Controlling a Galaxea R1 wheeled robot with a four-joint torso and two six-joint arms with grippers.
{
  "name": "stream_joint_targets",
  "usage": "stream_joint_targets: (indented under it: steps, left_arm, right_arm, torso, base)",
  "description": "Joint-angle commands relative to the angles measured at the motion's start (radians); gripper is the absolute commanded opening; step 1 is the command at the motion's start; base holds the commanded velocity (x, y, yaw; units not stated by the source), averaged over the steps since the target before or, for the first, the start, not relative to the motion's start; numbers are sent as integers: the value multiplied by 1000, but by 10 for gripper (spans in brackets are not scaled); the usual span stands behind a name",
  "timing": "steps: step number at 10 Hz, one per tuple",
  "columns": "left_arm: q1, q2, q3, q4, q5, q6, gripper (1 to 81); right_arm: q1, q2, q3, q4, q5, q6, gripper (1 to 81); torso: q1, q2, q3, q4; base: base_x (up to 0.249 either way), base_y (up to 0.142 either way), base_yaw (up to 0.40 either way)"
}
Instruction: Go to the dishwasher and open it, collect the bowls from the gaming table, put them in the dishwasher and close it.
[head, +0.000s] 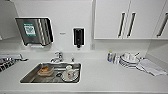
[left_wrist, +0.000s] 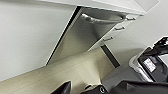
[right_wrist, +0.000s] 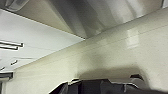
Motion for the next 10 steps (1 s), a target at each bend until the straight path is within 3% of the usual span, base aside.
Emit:
stream_joint_targets:
  steps: [1, 2, 3, 6, 7, 8, 10]
  left_arm:
    - [-116, -66, 35, -4, 30, -2, 811]
    - [-144, -80, 60, -4, 52, -4, 811]
    - [-176, -98, 93, -4, 70, -13, 811]
    - [-282, -114, 141, -16, 127, -58, 811]
    - [-314, -103, 141, -21, 159, -73, 811]
    - [-340, -98, 144, -24, 178, -84, 811]
    - [-368, -92, 143, -32, 202, -91, 811]
  right_arm:
    - [94, -63, 33, 10, -37, 7, 811]
    - [104, -68, 45, 12, -38, 10, 811]
    - [119, -75, 59, 9, -38, 27, 811]
    - [130, -94, 74, 9, -40, 33, 811]
    - [130, -97, 74, 9, -40, 33, 811]
    - [130, -100, 76, 9, -38, 33, 811]
    - [130, -99, 77, 9, -38, 33, 811]
  torso:
    - [62, -96, -90, 0]
    - [83, -130, -28, 0]
    - [106, -165, -53, 0]
    - [158, -246, -69, 0]
    - [180, -281, -91, 0]
    - [201, -314, -164, 0]
    - [230, -362, -188, 0]
  base:
    - [0, 0, 0]
    - [0, 0, 0]
    - [0, 0, 0]
    - [0, 0, 0]
    - [0, 0, 0]
    - [0, 0, 0]
    - [0, 0, 0]
